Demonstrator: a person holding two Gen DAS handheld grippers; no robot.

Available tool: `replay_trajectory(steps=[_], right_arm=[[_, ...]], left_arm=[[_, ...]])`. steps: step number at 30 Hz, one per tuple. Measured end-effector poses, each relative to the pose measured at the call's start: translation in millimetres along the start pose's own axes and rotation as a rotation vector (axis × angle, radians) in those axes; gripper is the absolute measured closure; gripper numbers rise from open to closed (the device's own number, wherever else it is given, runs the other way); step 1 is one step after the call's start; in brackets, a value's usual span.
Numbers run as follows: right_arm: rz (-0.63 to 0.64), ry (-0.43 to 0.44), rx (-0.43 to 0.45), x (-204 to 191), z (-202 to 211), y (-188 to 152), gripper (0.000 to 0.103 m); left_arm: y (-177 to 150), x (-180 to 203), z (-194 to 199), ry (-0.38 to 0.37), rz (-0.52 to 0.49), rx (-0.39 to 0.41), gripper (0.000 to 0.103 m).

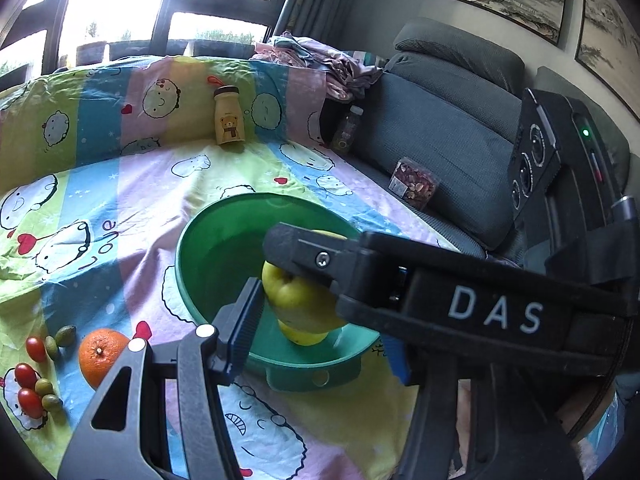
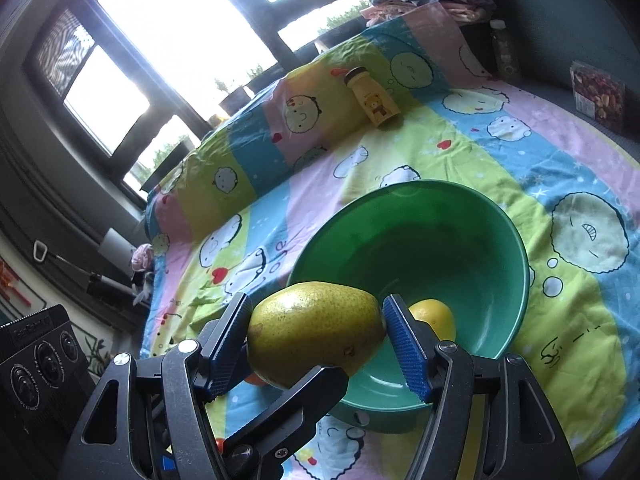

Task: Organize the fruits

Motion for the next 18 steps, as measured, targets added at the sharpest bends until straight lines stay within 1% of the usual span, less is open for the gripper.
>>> replay_trajectory(steps=[18], right_arm=[[-0.065, -0.040, -0.033, 23, -8, -1, 0.033]], left_arm=[[-4, 2, -23, -0.020, 0.011, -0.067, 0.048]])
Point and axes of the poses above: each gripper's, at about its wrist camera, not at the fingertips, and z roughly against the way its jaws point, x to its right, y to its top, the point moved 5 cm from there along -z, roughly the way its jaws point, and after that the axes turned 14 degrees about y, right-handed, at the moved point
